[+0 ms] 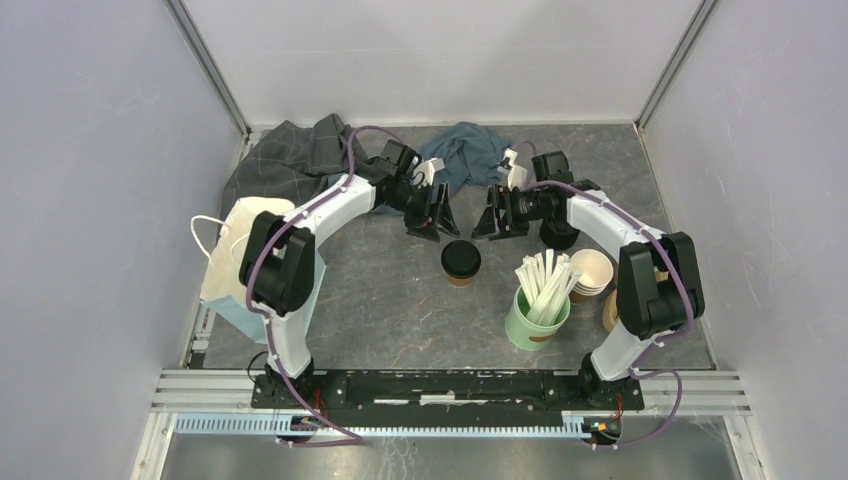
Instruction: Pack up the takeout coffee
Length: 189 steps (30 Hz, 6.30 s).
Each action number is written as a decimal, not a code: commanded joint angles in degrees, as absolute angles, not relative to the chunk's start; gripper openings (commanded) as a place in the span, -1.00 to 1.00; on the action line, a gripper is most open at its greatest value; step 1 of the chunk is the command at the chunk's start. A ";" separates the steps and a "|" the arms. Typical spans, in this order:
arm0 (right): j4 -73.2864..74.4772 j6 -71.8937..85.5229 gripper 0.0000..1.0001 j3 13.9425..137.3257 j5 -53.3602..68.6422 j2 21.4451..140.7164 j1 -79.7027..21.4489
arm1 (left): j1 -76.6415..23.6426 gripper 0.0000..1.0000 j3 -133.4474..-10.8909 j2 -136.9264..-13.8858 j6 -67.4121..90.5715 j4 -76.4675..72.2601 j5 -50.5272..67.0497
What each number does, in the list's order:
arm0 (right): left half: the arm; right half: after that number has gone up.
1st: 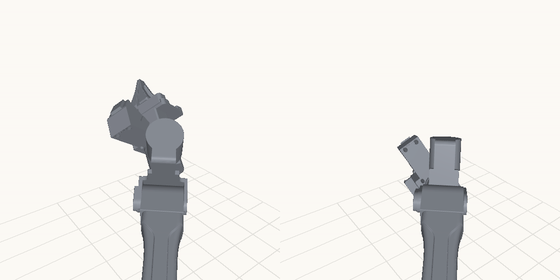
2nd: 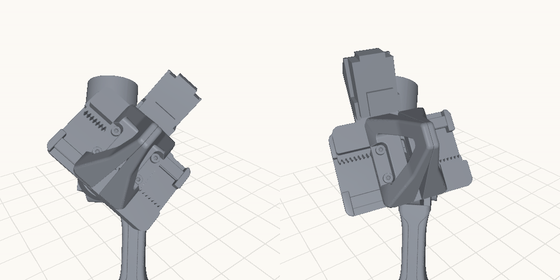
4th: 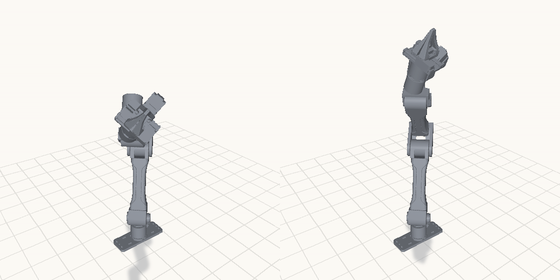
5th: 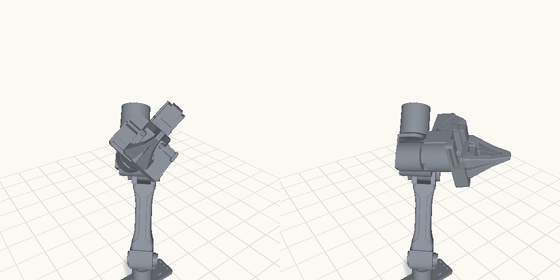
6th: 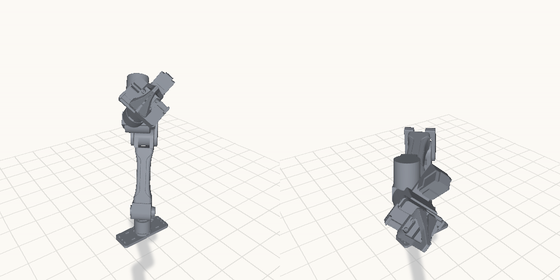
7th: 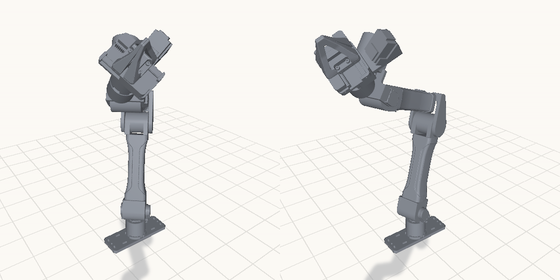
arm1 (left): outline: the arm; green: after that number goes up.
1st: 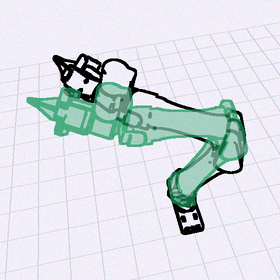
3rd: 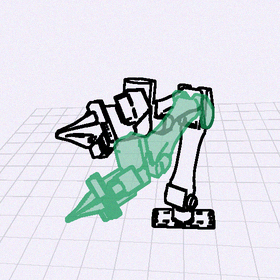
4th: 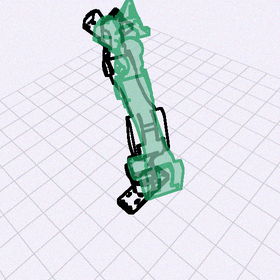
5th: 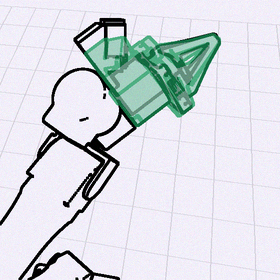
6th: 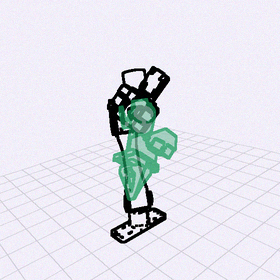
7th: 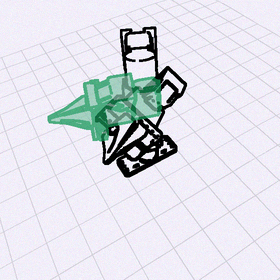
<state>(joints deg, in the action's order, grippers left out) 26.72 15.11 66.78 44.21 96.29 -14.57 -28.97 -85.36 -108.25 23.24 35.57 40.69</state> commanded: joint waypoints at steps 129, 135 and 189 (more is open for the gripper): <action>17.84 12.46 -0.25 48.98 30.37 105.54 -18.09 | -25.48 -0.44 -48.59 -105.35 21.45 28.27 19.69; 23.02 11.79 -0.21 56.64 35.43 104.22 -18.10 | -25.49 -0.35 -51.28 -101.81 21.27 28.99 24.11; 26.24 13.18 0.36 65.02 50.56 100.05 -21.54 | -25.84 0.61 -69.75 -93.79 25.40 35.07 37.20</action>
<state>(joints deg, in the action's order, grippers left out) 27.40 13.08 62.92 48.58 100.33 -21.69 -26.04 -69.71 -97.71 26.09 34.37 38.74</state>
